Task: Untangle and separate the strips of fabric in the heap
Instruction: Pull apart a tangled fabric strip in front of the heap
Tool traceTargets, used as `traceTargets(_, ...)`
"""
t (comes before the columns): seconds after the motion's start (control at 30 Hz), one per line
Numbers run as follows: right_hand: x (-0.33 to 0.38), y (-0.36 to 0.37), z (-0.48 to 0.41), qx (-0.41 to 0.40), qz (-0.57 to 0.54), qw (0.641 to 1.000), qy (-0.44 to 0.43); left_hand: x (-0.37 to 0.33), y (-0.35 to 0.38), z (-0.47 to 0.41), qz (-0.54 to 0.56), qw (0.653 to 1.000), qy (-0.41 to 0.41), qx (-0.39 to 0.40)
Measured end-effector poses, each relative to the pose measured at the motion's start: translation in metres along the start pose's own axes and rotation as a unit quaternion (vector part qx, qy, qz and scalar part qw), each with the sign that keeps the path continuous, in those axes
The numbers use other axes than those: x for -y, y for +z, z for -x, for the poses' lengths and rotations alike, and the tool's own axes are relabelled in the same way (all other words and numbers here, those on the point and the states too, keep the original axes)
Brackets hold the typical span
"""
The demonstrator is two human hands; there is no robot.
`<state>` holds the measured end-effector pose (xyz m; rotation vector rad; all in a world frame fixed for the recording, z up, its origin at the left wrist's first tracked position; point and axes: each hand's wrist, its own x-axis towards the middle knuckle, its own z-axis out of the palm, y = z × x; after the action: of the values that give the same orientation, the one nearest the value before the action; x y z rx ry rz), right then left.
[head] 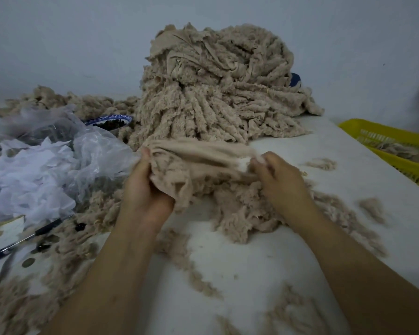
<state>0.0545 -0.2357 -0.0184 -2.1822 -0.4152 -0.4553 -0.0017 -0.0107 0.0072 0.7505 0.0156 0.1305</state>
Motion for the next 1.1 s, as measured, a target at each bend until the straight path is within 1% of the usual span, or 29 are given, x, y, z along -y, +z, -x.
traceTargets(0.07, -0.007, -0.010, -0.001, -0.066, -0.046, 0.995, 0.059, -0.004, -0.002, 0.000, 0.048, 0.999, 0.009, 0.001)
traceTargets(0.13, -0.010, -0.014, -0.002, -0.102, -0.080, 0.988, 0.081, -0.002, -0.003, -0.001, 0.050, 0.999, 0.007, -0.007)
traceTargets(0.17, -0.009, -0.014, -0.002, -0.103, -0.090, 0.987, 0.081, 0.000, -0.001, 0.000, 0.053, 0.999, -0.001, -0.006)
traceTargets(0.2, -0.007, -0.013, -0.001, -0.088, -0.090, 0.989, 0.076, 0.002, -0.001, 0.000, 0.064, 0.998, -0.010, -0.001)
traceTargets(0.23, -0.007, -0.013, -0.001, -0.044, -0.057, 0.995, 0.063, 0.002, 0.000, 0.001, 0.078, 0.997, -0.014, 0.000)
traceTargets(0.27, -0.007, -0.011, -0.001, 0.036, 0.033, 0.998, 0.047, 0.003, -0.001, 0.001, 0.089, 0.996, -0.015, 0.004)
traceTargets(0.3, -0.008, -0.008, 0.000, 0.131, 0.152, 0.979, 0.028, 0.002, -0.003, 0.000, 0.098, 0.995, -0.013, 0.008)
traceTargets(0.33, -0.009, -0.004, 0.002, 0.201, 0.232, 0.952, 0.009, 0.002, -0.005, -0.001, 0.102, 0.995, -0.011, 0.017)
traceTargets(0.37, -0.011, -0.001, 0.002, 0.216, 0.250, 0.944, -0.007, 0.002, -0.007, -0.001, 0.094, 0.995, -0.005, 0.023)
traceTargets(0.4, -0.010, 0.000, 0.002, 0.185, 0.216, 0.959, -0.019, 0.002, -0.008, -0.002, 0.073, 0.997, 0.000, 0.022)
traceTargets(0.43, -0.006, -0.001, 0.002, 0.124, 0.135, 0.983, -0.015, 0.002, -0.008, -0.002, 0.051, 0.999, 0.004, 0.016)
traceTargets(0.47, -0.002, -0.004, 0.001, 0.061, 0.052, 0.997, 0.000, 0.002, -0.008, -0.002, 0.036, 0.999, 0.001, 0.012)
traceTargets(0.5, 0.001, -0.006, 0.000, 0.004, -0.016, 1.000, 0.012, 0.003, -0.007, -0.002, 0.027, 1.000, -0.007, 0.012)
traceTargets(0.53, 0.003, -0.008, 0.000, -0.032, -0.052, 0.998, 0.015, 0.004, -0.006, -0.001, 0.024, 0.999, -0.015, 0.016)
traceTargets(0.57, 0.004, -0.009, 0.001, -0.047, -0.062, 0.997, 0.006, 0.005, -0.005, 0.001, 0.021, 0.999, -0.022, 0.023)
traceTargets(0.67, 0.013, -0.009, 0.009, -0.019, -0.045, 0.998, -0.029, 0.009, -0.001, 0.005, 0.015, 0.998, -0.046, 0.045)
traceTargets(0.73, 0.023, -0.004, 0.013, -0.003, -0.067, 0.996, -0.055, 0.013, 0.002, 0.005, 0.014, 0.996, -0.065, 0.059)
traceTargets(0.8, 0.035, 0.005, 0.017, 0.074, -0.094, 0.990, -0.076, 0.016, 0.006, 0.007, 0.021, 0.993, -0.099, 0.067)
traceTargets(0.83, 0.039, 0.011, 0.020, 0.118, -0.098, 0.986, -0.073, 0.018, 0.007, 0.008, 0.023, 0.991, -0.115, 0.072)
traceTargets(0.87, 0.041, 0.017, 0.023, 0.156, -0.093, 0.981, -0.065, 0.020, 0.009, 0.008, 0.025, 0.989, -0.122, 0.075)
traceTargets(0.9, 0.040, 0.023, 0.025, 0.176, -0.084, 0.978, -0.067, 0.022, 0.009, 0.008, 0.028, 0.989, -0.120, 0.078)
traceTargets(0.97, 0.039, 0.025, 0.024, 0.155, -0.070, 0.983, -0.068, 0.021, 0.009, 0.008, 0.039, 0.990, -0.104, 0.084)
traceTargets(1.07, 0.032, 0.015, 0.016, 0.085, -0.087, 0.993, -0.014, 0.018, 0.004, 0.004, 0.044, 0.994, -0.072, 0.070)
traceTargets(1.1, 0.030, 0.014, 0.014, 0.066, -0.096, 0.993, -0.010, 0.018, 0.003, 0.002, 0.043, 0.995, -0.071, 0.062)
